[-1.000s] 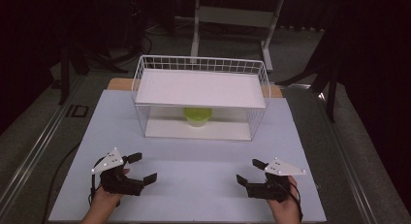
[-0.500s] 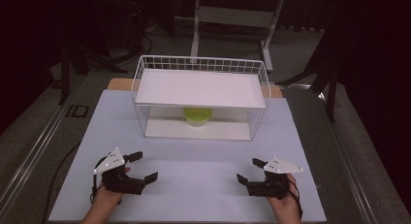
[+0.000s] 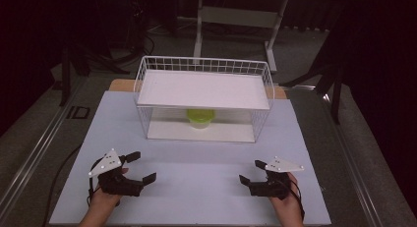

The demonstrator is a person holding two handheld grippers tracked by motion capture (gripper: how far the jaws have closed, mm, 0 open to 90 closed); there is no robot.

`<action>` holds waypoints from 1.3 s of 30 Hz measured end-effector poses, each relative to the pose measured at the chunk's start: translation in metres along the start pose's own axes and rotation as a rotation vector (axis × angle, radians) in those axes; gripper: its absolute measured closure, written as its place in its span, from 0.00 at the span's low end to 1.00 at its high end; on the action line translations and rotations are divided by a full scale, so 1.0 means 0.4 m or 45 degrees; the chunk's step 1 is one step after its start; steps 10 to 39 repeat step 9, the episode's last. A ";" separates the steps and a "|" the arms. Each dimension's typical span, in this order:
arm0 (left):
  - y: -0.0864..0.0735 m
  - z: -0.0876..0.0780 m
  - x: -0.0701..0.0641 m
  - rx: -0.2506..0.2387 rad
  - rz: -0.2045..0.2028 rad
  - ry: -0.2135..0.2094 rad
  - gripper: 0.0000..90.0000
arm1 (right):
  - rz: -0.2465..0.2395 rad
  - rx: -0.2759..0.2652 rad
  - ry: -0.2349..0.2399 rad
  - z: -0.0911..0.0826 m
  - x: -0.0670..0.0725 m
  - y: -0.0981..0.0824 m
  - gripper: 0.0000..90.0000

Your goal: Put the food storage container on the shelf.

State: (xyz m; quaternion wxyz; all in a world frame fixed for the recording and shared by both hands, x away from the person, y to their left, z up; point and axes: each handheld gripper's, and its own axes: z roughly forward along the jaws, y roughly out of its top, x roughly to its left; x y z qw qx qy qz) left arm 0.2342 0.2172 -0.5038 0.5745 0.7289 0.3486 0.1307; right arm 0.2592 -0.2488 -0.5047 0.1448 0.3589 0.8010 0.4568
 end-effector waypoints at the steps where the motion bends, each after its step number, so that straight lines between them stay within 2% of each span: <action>1: -0.001 0.003 0.000 0.012 -0.002 -0.003 0.02 | 0.000 -0.003 0.005 0.000 0.000 0.000 0.18; 9: -0.007 0.009 0.003 0.041 -0.014 -0.005 0.02 | 0.004 -0.001 0.006 0.001 0.000 0.000 0.18; 39: -0.007 0.009 0.003 0.041 -0.014 -0.005 0.02 | 0.004 -0.001 0.006 0.001 0.000 0.000 0.18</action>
